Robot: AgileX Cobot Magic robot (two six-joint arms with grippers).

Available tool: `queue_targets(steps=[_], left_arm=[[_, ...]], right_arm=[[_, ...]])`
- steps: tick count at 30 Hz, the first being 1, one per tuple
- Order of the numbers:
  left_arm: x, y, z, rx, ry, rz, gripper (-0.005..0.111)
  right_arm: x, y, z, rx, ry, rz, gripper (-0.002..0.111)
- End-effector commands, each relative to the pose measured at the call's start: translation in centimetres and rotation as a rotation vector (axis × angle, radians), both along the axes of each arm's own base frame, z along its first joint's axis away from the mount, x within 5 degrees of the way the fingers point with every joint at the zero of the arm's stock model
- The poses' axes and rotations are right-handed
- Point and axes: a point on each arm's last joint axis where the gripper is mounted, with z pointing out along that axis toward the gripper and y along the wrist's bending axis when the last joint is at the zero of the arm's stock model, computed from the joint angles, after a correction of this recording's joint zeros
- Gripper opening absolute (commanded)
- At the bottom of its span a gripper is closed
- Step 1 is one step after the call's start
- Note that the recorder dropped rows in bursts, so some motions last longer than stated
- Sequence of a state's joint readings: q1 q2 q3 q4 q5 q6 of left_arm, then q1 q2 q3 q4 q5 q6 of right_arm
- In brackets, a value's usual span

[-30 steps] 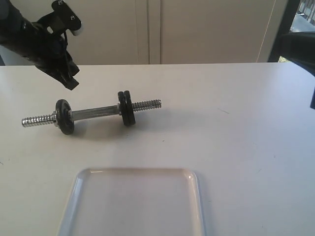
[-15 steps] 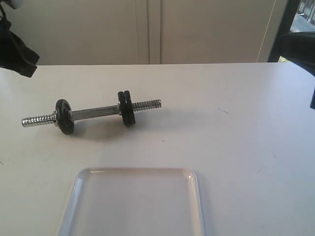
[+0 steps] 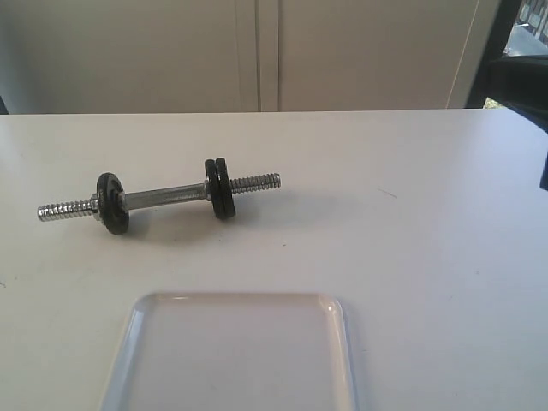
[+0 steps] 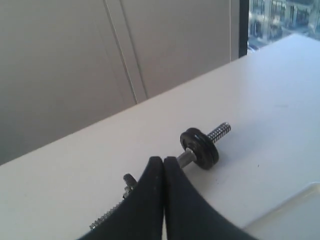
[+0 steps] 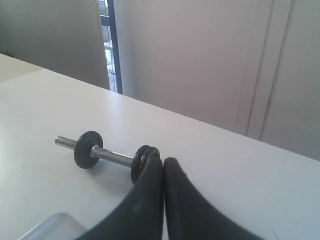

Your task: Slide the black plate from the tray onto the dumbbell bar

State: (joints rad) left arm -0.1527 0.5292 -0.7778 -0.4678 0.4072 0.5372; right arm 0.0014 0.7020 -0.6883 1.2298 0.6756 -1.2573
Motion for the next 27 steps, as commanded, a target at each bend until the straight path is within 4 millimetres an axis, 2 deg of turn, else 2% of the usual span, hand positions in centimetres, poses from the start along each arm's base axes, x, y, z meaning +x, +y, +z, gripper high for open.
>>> queue_targets(steps=[1, 7, 10, 12, 18, 22, 27], left_arm=[[-4.1, 0.8, -0.5, -0.063, -0.087, 0.024, 0.000], [-8.7, 2.1, -2.0, -0.047, -0.116, 0.097, 0.000], [-10.5, 3.0, -3.3, 0.004, -0.071, 0.156, 0.000], [-11.1, 3.4, -4.1, -0.033, -0.028, 0.197, 0.000], [-9.8, 3.2, -7.7, -0.051, 0.142, 0.219, 0.000], [-8.5, 2.9, -10.5, -0.040, 0.239, 0.212, 0.000], [-8.6, 1.7, -10.5, -0.189, 0.273, 0.125, 0.000]], right_arm=[[-0.1, 0.0, -0.1, 0.006, 0.005, 0.001, 0.000], [-0.1, 0.0, -0.1, 0.006, 0.005, 0.003, 0.000], [-0.1, 0.0, -0.1, 0.006, 0.005, 0.003, 0.000], [-0.1, 0.0, -0.1, 0.006, 0.005, 0.003, 0.000], [-0.2, 0.0, 0.0, 0.006, 0.000, 0.003, 0.000], [-1.5, 0.0, 0.6, 0.006, -0.056, -0.003, 0.000], [-4.3, 0.0, 1.8, 0.007, -0.172, -0.006, 0.000]])
